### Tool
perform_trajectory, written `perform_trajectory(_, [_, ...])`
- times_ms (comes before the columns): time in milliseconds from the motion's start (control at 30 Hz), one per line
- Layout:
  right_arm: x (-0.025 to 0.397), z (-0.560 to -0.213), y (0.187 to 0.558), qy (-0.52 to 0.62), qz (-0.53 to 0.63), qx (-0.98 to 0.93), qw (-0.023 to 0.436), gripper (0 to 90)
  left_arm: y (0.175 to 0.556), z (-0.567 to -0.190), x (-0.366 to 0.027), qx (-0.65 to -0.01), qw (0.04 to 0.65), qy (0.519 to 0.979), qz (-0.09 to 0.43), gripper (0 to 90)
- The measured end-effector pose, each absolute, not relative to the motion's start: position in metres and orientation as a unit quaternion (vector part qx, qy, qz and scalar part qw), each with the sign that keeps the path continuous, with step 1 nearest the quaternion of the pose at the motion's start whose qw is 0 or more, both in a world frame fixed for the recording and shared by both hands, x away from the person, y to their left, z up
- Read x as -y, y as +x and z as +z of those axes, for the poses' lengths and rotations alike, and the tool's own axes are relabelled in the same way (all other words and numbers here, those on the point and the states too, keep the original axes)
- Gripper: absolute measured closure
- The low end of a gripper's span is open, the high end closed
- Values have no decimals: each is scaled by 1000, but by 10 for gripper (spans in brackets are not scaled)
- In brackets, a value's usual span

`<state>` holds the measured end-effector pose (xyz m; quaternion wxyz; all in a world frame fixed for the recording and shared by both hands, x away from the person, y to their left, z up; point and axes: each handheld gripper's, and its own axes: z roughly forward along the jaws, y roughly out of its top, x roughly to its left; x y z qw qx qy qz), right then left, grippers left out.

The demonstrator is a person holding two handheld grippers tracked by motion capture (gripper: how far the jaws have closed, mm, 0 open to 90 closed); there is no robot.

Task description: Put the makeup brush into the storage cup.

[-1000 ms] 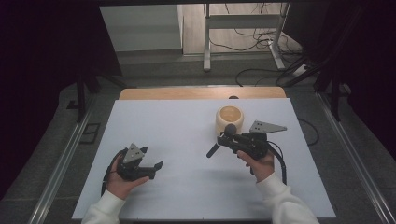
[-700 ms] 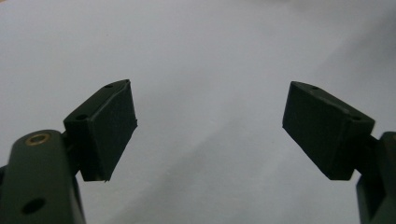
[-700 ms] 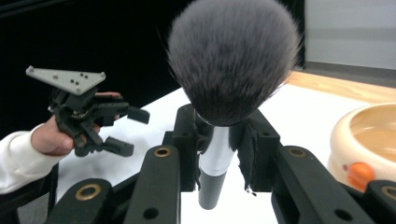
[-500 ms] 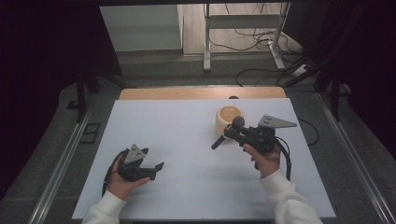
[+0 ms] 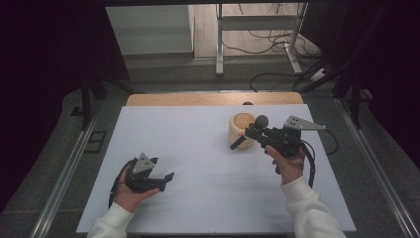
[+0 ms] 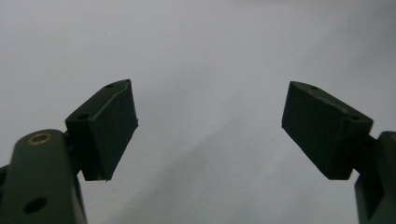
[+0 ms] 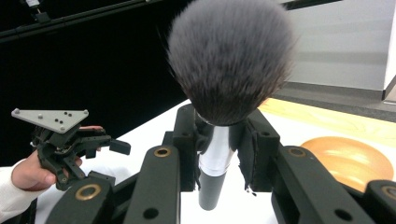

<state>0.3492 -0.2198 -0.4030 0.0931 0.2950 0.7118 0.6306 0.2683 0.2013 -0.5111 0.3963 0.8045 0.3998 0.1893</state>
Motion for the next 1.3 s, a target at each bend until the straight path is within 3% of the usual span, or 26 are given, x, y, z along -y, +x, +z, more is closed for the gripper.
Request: perform_trajectory(1300, [233,-396,380,338,648,-672,119,703,268,-510,-201,-400,397,805,186,186])
